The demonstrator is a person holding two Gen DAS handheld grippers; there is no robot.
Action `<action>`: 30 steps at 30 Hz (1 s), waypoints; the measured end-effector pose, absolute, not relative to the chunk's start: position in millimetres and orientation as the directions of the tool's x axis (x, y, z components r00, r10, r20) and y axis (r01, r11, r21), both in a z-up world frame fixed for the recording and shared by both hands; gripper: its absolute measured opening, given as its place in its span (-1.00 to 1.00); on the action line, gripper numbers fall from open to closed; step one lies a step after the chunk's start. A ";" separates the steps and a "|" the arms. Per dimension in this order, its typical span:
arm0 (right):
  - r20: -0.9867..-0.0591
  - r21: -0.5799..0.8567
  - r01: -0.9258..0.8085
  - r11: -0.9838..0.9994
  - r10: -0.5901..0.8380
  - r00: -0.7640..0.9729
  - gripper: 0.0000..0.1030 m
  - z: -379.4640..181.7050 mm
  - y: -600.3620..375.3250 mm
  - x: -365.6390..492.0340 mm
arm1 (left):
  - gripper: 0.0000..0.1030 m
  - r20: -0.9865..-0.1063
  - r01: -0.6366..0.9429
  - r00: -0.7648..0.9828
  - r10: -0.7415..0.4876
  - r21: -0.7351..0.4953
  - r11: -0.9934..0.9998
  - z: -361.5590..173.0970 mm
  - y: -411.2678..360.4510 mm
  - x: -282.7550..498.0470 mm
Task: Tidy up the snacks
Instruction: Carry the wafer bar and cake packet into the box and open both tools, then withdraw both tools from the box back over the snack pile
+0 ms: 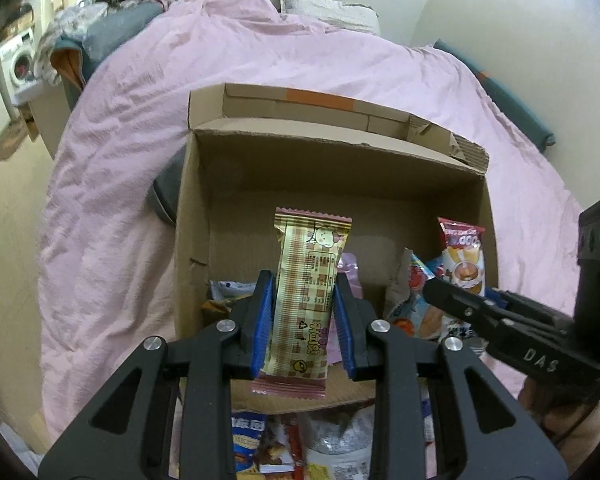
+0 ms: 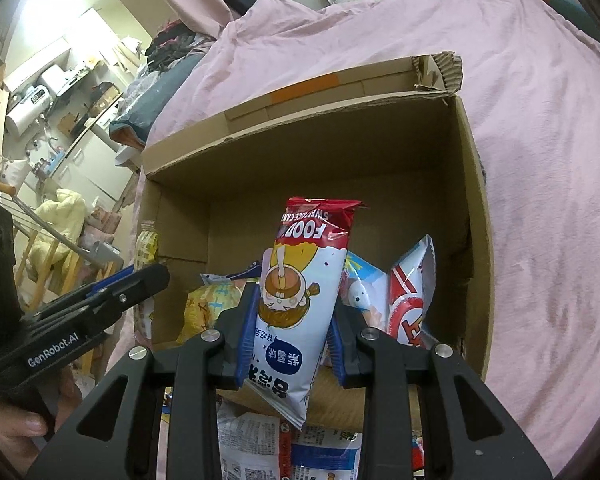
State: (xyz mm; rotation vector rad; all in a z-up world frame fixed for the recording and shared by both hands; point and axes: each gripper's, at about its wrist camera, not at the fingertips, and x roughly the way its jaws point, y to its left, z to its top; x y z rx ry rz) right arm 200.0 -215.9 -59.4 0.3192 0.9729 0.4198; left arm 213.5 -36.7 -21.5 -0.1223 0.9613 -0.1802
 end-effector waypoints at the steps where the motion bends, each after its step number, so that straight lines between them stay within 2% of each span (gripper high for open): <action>1: -0.723 0.447 -0.198 0.872 0.483 0.495 -0.36 -59.2 -216.8 200.1 | -0.50 -0.803 0.104 0.562 -0.198 -0.169 0.980 -21.8 -38.7 213.1; 9: -0.674 0.481 -0.204 0.853 0.508 0.536 -0.31 -50.2 -225.1 195.0 | -0.49 -0.806 0.132 0.558 -0.197 -0.148 0.980 -23.6 -46.6 211.0; 11: -0.668 0.486 -0.205 0.849 0.513 0.539 -0.31 -49.5 -225.6 194.3 | -0.33 -0.804 0.132 0.564 -0.190 -0.140 0.981 -22.5 -47.1 210.6; 12: -0.666 0.488 -0.206 0.848 0.515 0.539 -0.31 -49.2 -225.8 194.1 | -0.10 -0.802 0.126 0.567 -0.189 -0.142 0.982 -22.0 -46.2 210.3; 13: -0.665 0.487 -0.206 0.849 0.514 0.543 -0.31 -49.0 -226.5 193.8 | 0.04 -0.798 0.122 0.572 -0.189 -0.146 0.982 -21.4 -45.6 209.5; 15: -0.667 0.480 -0.203 0.853 0.505 0.547 -0.27 -48.0 -227.7 193.6 | 0.19 -0.791 0.115 0.582 -0.190 -0.151 0.982 -19.0 -44.0 208.8; 18: -0.666 0.491 -0.187 0.851 0.505 0.549 0.02 -48.3 -230.9 194.0 | 0.47 -0.790 0.099 0.590 -0.167 -0.135 0.986 -17.5 -42.6 209.0; 19: -0.667 0.492 -0.183 0.851 0.504 0.549 0.06 -48.1 -231.3 194.3 | 0.52 -0.790 0.091 0.592 -0.160 -0.132 0.987 -17.6 -41.6 209.4; 21: -0.677 0.491 -0.168 0.855 0.495 0.545 0.14 -49.2 -232.6 195.6 | 0.53 -0.795 0.076 0.586 -0.155 -0.137 0.988 -19.0 -38.5 211.0; 25: -0.680 0.482 -0.152 0.863 0.477 0.556 0.64 -46.7 -234.0 194.9 | 0.53 -0.797 0.052 0.584 -0.157 -0.156 0.986 -20.0 -31.2 212.3; 30: -0.683 0.465 -0.156 0.872 0.465 0.563 0.97 -44.4 -232.0 193.1 | 0.53 -0.779 0.033 0.604 -0.167 -0.185 0.982 -16.3 -25.0 210.2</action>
